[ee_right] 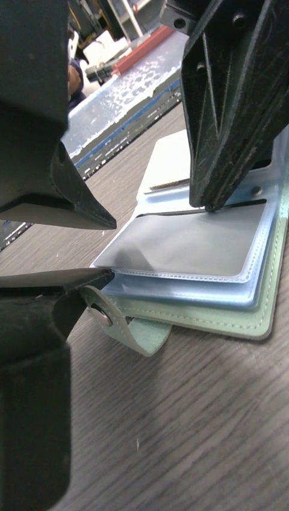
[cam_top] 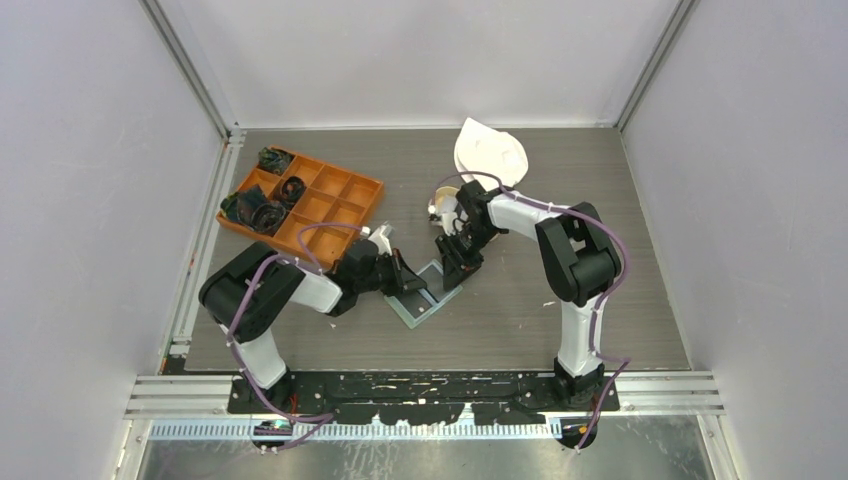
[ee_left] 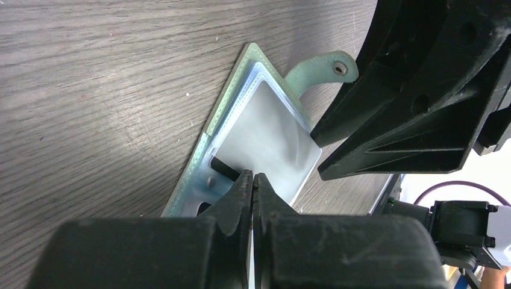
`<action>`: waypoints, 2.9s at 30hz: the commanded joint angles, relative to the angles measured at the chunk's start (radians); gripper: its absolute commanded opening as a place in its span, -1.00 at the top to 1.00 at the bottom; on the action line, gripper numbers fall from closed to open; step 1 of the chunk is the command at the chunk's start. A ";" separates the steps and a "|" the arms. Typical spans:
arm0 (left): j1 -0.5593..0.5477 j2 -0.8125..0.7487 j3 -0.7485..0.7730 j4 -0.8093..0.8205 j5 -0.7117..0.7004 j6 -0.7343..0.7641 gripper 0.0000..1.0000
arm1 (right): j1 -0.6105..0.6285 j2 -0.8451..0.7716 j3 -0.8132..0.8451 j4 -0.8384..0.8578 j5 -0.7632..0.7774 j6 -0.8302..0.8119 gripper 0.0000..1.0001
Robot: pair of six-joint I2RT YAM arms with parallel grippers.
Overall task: Put the credit cards into the card holder
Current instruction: Turn over the card slot in the card holder.
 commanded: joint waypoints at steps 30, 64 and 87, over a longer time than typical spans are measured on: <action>0.011 -0.698 -0.187 -0.466 -0.185 0.100 0.43 | 0.025 0.007 -0.029 0.208 -0.385 0.247 0.34; 0.015 -1.052 -0.349 -0.782 -0.188 0.048 0.79 | 0.321 -0.059 0.094 0.041 -0.152 0.067 -0.10; 0.014 -0.739 -0.347 -0.524 -0.139 0.019 0.87 | 0.406 0.041 0.114 0.056 -0.165 0.107 -0.08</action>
